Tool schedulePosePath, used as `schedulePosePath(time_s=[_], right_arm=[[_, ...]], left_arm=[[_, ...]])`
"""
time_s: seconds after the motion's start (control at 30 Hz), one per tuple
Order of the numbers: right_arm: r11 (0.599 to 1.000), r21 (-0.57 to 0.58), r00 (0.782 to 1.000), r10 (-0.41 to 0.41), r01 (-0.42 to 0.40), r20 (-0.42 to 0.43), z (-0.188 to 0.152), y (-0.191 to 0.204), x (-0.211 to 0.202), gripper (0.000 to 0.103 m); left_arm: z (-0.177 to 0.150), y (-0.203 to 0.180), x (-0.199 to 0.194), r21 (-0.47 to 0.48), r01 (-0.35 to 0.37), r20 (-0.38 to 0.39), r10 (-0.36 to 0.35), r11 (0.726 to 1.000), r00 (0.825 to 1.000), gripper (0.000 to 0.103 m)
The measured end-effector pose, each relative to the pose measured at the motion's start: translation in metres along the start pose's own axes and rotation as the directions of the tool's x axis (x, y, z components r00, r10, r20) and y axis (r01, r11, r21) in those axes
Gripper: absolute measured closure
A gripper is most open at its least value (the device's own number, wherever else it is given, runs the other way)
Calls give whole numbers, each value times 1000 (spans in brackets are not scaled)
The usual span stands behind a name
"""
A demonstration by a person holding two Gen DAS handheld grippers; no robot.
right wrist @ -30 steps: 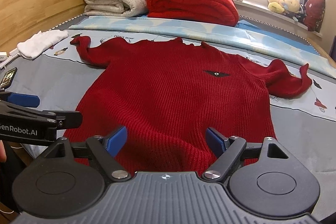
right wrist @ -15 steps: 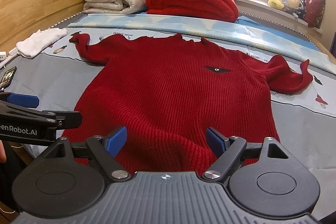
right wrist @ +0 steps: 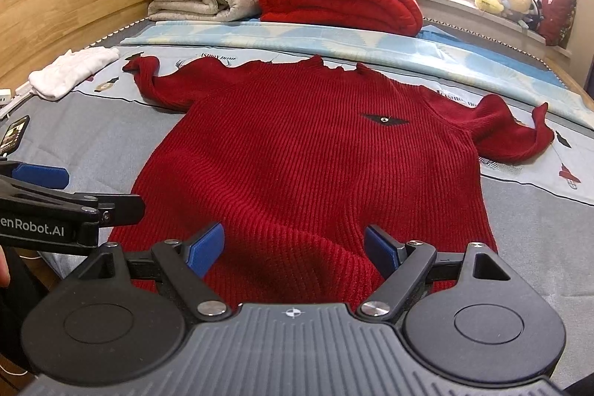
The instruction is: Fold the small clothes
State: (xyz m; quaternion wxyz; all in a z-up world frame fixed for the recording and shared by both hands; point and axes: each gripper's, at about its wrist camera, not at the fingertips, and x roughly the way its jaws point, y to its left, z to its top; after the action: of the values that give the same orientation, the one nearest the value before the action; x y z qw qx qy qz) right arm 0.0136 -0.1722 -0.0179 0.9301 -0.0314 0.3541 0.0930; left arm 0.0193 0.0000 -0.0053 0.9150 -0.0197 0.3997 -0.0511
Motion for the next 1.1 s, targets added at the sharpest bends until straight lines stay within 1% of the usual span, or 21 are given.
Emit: schedulePosePath(time_s=[0.37,0.5,0.57,0.6,0.63,0.67,0.73,0.83,0.9,0.93,1.0,1.1], right_arm=[[1000,-7,1000,-6,6,2,-1,2,0,19],[1000,0,999,-26,26,36,0,1,-5,19],[999,21,997,-43,42,62,2,-3,-9,19],[998,38,995,-57,54,80,3,-6,-11,21],[996,56,993,-68,63,95,5,-10,-14,23],[994,79,990,-82,74,111,8,-16,-17,25],[987,135,983,-107,87,148,13,-30,-25,41],[973,214,975,-128,87,184,24,-58,-34,51],[963,251,968,-147,94,202,35,-78,-39,52],[959,267,966,-151,92,208,41,-88,-41,52],[954,288,962,-152,84,226,57,-114,-43,52],[954,285,958,-165,94,236,79,-149,-42,51]], left_arm=[[0,-1,0,3,-1,2,1,1000,1000,1],[-1,-4,-4,27,-8,40,6,1000,999,1],[1,-4,-10,35,-9,77,7,999,997,2],[2,-2,-13,35,-4,95,1,999,995,6],[5,-1,-16,39,5,106,-9,999,994,13],[9,1,-18,43,18,112,-23,999,993,17],[18,3,-21,60,44,105,-50,997,993,33],[36,6,-23,82,94,90,-101,992,991,41],[53,6,-21,122,122,90,-133,985,987,46],[61,6,-20,146,125,93,-140,981,986,47],[82,7,-13,197,132,97,-153,972,983,47],[115,15,10,256,144,67,-167,956,984,47]])
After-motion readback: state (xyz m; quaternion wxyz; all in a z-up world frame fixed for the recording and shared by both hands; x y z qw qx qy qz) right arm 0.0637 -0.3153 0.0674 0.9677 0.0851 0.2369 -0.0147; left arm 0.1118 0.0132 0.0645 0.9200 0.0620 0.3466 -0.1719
